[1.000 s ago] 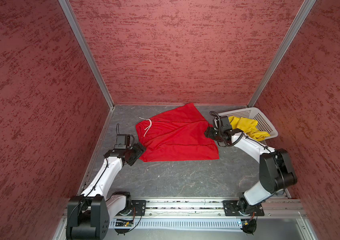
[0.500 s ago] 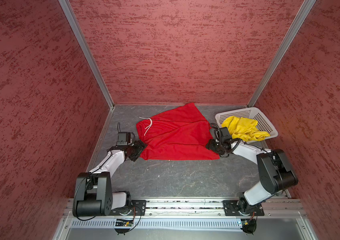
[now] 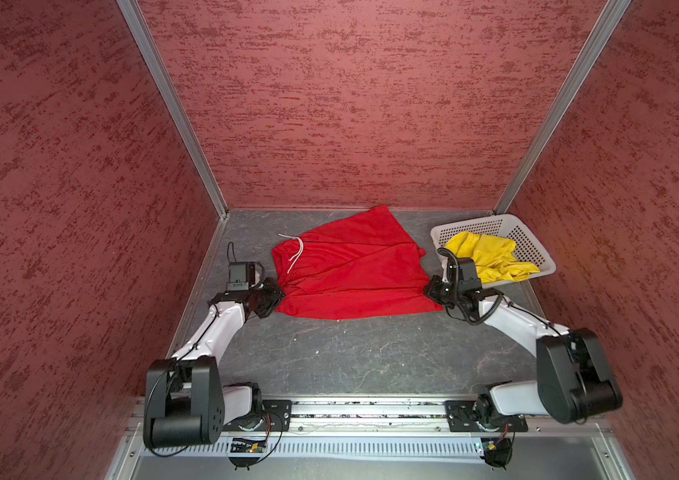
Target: Fold and stack the shorts
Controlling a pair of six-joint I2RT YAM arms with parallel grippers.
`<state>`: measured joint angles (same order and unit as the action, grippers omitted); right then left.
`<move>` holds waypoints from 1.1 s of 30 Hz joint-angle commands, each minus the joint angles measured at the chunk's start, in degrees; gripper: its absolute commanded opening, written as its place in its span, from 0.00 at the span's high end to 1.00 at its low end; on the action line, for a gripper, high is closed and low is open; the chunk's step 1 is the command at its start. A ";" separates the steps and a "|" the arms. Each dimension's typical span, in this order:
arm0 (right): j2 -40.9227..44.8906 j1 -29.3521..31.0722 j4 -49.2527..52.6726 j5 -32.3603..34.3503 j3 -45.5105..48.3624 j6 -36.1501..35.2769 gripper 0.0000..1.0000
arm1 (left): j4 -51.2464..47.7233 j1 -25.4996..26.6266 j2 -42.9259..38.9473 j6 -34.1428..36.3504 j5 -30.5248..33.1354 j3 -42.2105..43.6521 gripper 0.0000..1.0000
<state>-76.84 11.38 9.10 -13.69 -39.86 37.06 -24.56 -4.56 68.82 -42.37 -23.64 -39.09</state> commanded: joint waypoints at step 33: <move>-0.71 5.19 1.74 8.24 2.60 -6.13 0.35 | -24.24 -0.50 -31.76 -2.38 -0.46 18.96 1.00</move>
<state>-74.81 15.07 11.31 -8.16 -35.22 34.50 -48.88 -5.13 36.64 -44.36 -25.30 -19.92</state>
